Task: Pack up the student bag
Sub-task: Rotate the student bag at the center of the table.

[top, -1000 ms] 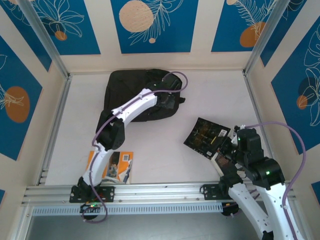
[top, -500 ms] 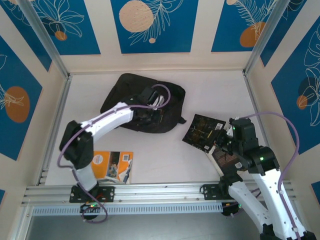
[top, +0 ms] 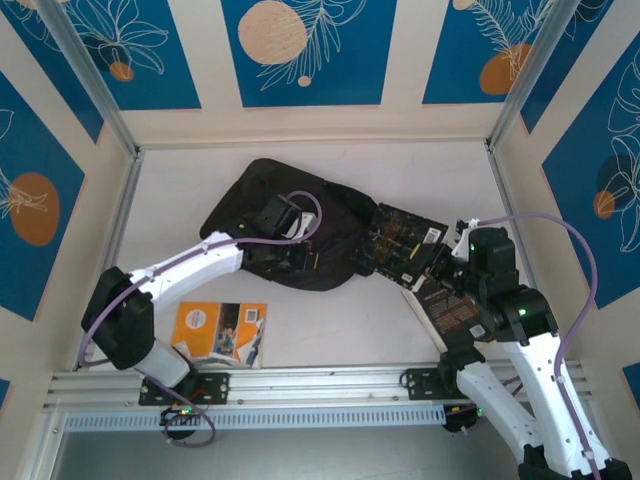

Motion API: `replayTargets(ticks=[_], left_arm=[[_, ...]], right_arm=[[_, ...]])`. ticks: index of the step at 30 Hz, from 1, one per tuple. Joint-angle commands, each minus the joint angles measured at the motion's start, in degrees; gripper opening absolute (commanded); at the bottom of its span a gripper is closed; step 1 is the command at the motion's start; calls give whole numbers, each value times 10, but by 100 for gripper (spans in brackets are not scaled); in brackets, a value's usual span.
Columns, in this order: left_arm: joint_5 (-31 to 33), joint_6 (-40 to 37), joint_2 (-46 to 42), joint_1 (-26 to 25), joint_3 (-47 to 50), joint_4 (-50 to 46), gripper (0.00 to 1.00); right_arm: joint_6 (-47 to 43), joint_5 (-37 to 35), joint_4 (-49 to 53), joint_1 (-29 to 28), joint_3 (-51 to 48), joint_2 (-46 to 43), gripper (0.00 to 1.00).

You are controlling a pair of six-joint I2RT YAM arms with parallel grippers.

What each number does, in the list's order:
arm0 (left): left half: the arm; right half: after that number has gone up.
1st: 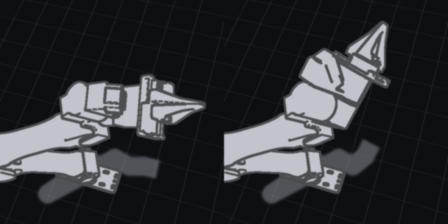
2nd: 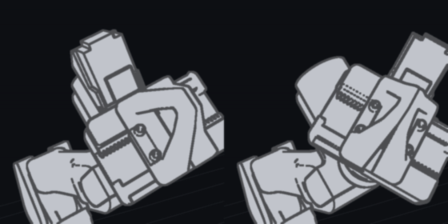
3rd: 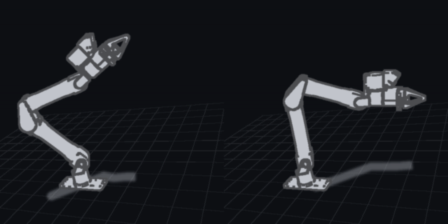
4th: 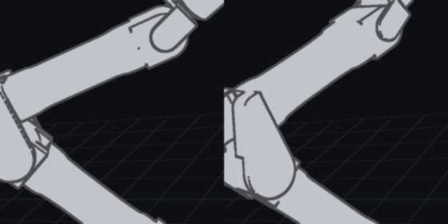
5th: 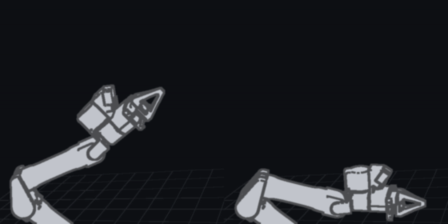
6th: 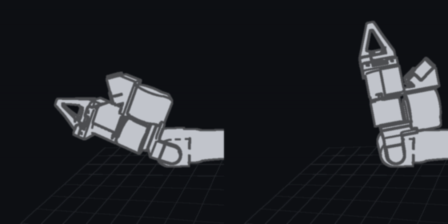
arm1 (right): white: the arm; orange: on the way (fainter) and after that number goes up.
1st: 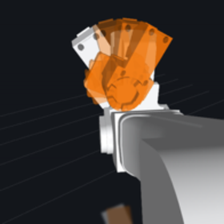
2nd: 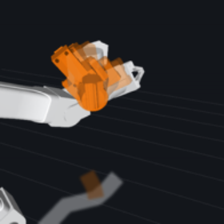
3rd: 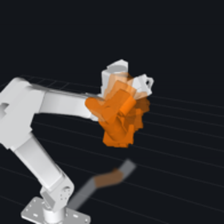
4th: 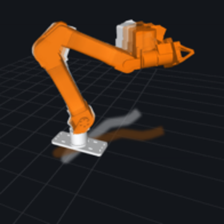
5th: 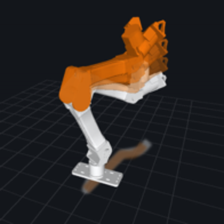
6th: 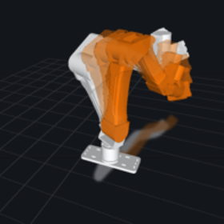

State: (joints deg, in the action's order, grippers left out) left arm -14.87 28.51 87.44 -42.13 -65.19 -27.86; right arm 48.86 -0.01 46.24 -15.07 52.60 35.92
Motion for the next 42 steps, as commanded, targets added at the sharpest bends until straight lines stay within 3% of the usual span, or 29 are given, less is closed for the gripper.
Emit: replayTargets(ticks=[1,5,11,18,20,25,28,35,42], left_arm=[[-33,23,-26,-2,3,36,1],[-26,15,-37,-2,6,18,1],[-12,30,-77,-2,63,37,1],[-53,16,-59,-2,73,30,9],[-56,9,-57,-2,65,12,15],[-6,-16,-76,-2,17,-49,49],[12,-31,-70,-2,-34,-75,58],[-6,-76,37,-22,-178,-127,66],[38,-131,127,-76,-266,-188,70]], right_arm=[[4,38,-61,2,4,-2,0],[3,32,-43,3,4,3,0],[30,-36,19,3,-3,8,0],[166,65,-59,2,-80,69,0],[171,69,-67,-2,-80,85,0],[170,72,-69,-5,-81,86,0],[182,79,-74,-5,-98,76,0],[189,79,-76,-5,-110,60,0],[191,78,-69,-3,-114,45,0]])
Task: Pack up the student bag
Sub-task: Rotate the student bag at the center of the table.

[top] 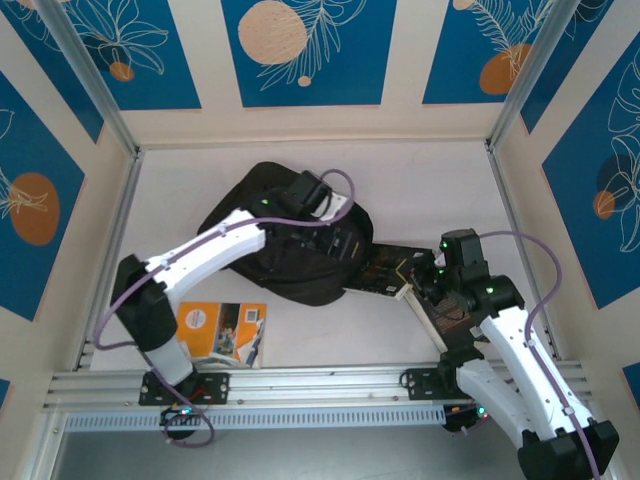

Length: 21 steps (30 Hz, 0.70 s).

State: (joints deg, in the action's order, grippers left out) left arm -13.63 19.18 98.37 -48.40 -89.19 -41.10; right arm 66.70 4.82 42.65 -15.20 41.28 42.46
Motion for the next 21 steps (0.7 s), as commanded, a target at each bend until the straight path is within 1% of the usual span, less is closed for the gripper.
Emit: replayTargets(ticks=[1,7,15,21], left_arm=[[31,-41,26,-17,-33,-60,70],[21,-56,61,-27,-58,-77,70],[36,-68,63,-33,-33,-79,70],[42,-76,77,-33,-36,-81,67]], right_arm=[[14,30,-33,-1,-3,-23,0],[19,34,-36,1,-7,-25,0],[24,36,-44,3,-13,-21,0],[28,41,-56,5,-19,-14,0]])
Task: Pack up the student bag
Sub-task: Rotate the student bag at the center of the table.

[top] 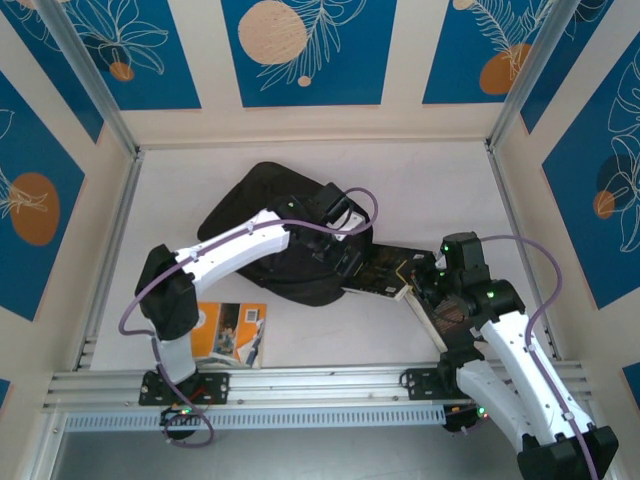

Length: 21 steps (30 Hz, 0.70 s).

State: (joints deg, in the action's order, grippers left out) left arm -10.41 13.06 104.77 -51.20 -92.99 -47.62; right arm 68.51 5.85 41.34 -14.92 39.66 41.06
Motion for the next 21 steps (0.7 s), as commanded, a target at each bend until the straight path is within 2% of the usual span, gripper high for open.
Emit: replayTargets(ticks=[1,14,18,21], left_arm=[[9,-16,15,-4,2,-16,67],[15,-27,34,-5,11,-19,65],[20,-27,41,-3,11,-19,59],[23,-27,43,-3,12,-15,48]], right_arm=[[10,32,-43,3,-1,2,0],[4,44,-55,14,-1,21,0],[2,47,-57,16,-1,25,0],[0,48,-56,19,-3,25,0]])
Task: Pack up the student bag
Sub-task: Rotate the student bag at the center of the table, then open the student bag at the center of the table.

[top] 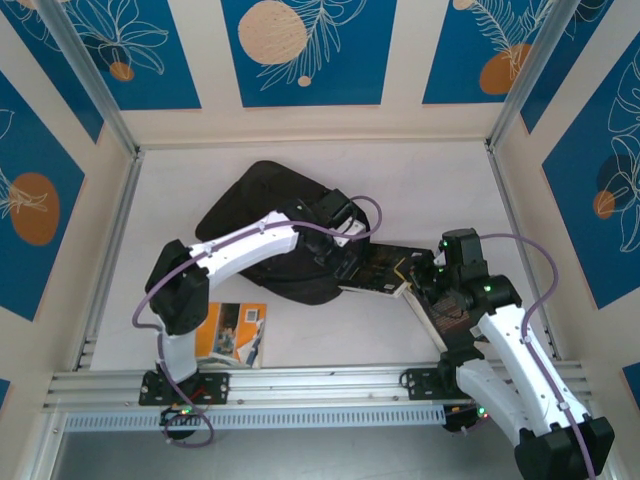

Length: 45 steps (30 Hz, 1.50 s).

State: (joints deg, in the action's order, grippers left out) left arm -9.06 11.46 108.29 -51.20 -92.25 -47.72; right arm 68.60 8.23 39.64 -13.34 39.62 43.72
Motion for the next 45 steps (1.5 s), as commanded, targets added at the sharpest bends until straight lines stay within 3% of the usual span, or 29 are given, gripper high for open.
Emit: replayTargets(ticks=[1,6,13,29,39,43,45], left_arm=[[11,-9,9,-2,5,-13,43],[10,-10,5,3,3,-10,21],[-12,3,-9,18,13,1,12],[-104,60,-53,63,72,70,9],[-132,81,-67,78,97,94,13],[-126,81,-70,83,103,95,0],[-116,81,-77,88,103,95,0]], right_arm=[[-1,24,-39,4,-3,-2,0],[-3,26,-40,8,-6,-3,0],[-1,28,-46,11,-9,-2,0],[2,31,-42,13,-13,-8,0],[2,31,-43,13,-14,-9,0],[1,31,-43,12,-13,-10,0],[-7,25,-35,13,-7,-11,0]])
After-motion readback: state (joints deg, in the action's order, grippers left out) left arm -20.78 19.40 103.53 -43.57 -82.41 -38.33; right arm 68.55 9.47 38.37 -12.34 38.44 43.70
